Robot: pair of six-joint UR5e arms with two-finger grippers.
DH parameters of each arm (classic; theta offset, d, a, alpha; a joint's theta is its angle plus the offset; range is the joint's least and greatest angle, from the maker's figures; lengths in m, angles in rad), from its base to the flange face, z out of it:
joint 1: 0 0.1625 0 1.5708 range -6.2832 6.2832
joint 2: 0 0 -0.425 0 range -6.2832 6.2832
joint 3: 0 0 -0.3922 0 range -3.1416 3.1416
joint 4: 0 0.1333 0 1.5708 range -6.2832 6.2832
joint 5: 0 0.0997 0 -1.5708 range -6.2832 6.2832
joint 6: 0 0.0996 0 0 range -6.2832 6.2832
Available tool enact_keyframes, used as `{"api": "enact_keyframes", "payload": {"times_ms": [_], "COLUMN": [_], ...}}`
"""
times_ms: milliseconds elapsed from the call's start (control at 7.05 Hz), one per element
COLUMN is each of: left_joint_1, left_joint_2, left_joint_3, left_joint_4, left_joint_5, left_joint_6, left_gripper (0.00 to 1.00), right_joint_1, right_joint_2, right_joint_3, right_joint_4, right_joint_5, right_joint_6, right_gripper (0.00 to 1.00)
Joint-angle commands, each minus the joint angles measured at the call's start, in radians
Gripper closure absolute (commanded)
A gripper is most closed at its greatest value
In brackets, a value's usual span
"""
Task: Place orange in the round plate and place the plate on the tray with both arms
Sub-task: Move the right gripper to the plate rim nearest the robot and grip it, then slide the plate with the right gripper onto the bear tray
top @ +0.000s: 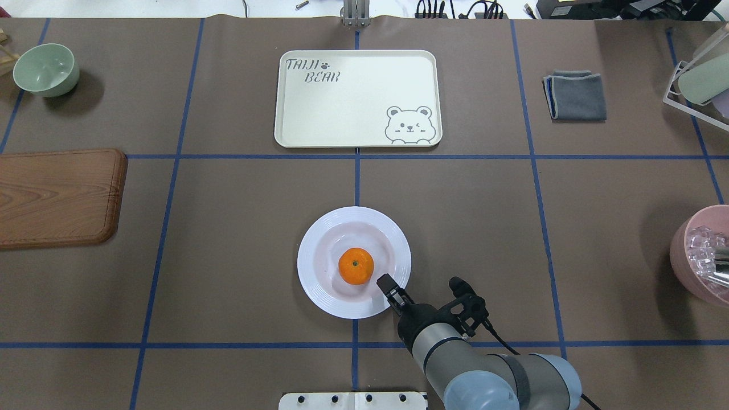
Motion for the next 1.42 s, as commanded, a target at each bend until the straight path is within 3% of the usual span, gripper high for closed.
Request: {"api": "enact_keyframes", "payload": {"times_ms": [0, 142, 284, 993, 1277], "left_joint_1": [0.000, 0.000, 0.000, 0.000, 0.000], "left_joint_2": [0.000, 0.000, 0.000, 0.000, 0.000], "left_joint_3": [-0.001, -0.003, -0.003, -0.010, -0.012], "left_joint_4": [0.000, 0.000, 0.000, 0.000, 0.000], "left_joint_5": [0.000, 0.000, -0.002, 0.000, 0.000], "left_joint_6": [0.000, 0.000, 0.000, -0.006, -0.008], "left_gripper": [0.01, 0.01, 0.01, 0.01, 0.01], "right_joint_1": [0.025, 0.034, 0.039, 0.108, 0.119], "right_joint_2": [0.033, 0.049, 0.049, 0.049, 0.052], "right_joint_3": [-0.041, -0.058, -0.060, -0.020, -0.003], "right_joint_4": [-0.002, -0.002, 0.000, 0.125, 0.127], "right_joint_5": [0.001, 0.001, 0.002, -0.001, -0.074], "right_joint_6": [0.002, 0.013, 0.022, 0.033, 0.036], "right_gripper": [0.45, 0.78, 1.00, 1.00, 1.00]}}
